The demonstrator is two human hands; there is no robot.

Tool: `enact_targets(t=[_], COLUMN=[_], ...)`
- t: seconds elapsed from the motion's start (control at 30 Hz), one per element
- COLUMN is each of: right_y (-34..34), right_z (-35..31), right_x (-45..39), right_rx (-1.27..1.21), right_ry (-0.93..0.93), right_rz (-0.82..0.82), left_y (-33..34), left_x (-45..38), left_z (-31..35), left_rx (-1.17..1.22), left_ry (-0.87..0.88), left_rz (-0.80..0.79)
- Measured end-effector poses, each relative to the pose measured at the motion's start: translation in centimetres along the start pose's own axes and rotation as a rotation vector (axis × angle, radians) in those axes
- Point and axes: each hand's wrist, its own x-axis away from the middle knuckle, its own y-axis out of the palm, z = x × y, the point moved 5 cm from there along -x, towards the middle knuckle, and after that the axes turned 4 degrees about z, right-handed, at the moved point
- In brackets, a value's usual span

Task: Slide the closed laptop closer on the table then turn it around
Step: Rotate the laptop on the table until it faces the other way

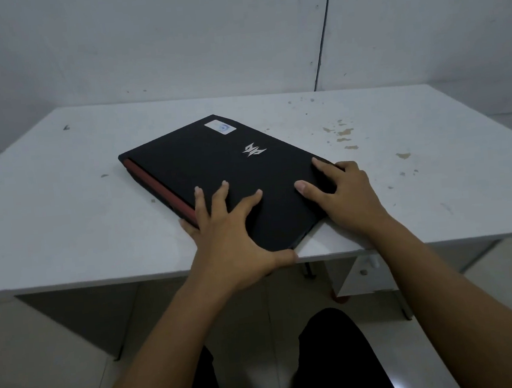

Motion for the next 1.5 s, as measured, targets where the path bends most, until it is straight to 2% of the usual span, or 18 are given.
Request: enact_targets(t=[0.1, 0.3, 0.37, 0.47, 0.57, 0.67, 0.73, 0.83, 0.93, 1.1, 1.5], right_y=[0.2, 1.5, 1.7, 0.9, -1.0, -1.5, -0.8, 0.0, 0.2, 0.5, 4.2], right_z=[-0.6, -3.0, -3.5, -3.4, -2.0, -0.5, -0.4, -0.6, -0.2, -0.8, -5.9], right_x=[1.2, 6.0, 7.2, 7.1, 4.7, 2.1, 1.3, 1.1, 1.3, 2.1, 7.5], right_rx=[0.001, 0.116, 0.211, 0.301, 0.170, -0.018, -0.083, -0.111, -0.074, -0.057, -0.036], right_ry=[0.044, 0.159, 0.142, 0.021, -0.068, -0.067, -0.073, -0.099, -0.092, -0.061, 0.099], right_rz=[0.024, 0.199, 0.227, 0.242, 0.153, -0.032, -0.152, -0.203, -0.192, -0.145, -0.034], left_y=[-1.0, -3.9, -4.3, -4.2, -3.8, -2.9, -1.9, -1.4, -1.8, -2.1, -6.2], left_x=[-0.5, -2.8, -3.2, -3.3, -2.2, 0.1, 1.3, 1.6, 1.1, 0.6, -3.2], left_z=[-1.2, -5.0, -5.6, -5.6, -5.2, -3.8, -2.3, -1.3, -1.5, -2.1, -7.8], left_rx=[0.045, 0.044, 0.066, 0.080, 0.112, 0.178, 0.066, -0.105, -0.172, -0.188, -0.168], left_ry=[0.042, 0.239, 0.281, 0.265, 0.159, 0.005, -0.061, -0.075, -0.001, 0.068, 0.381], left_rz=[-0.036, -0.245, -0.274, -0.276, -0.215, 0.029, 0.174, 0.263, 0.312, 0.337, 0.191])
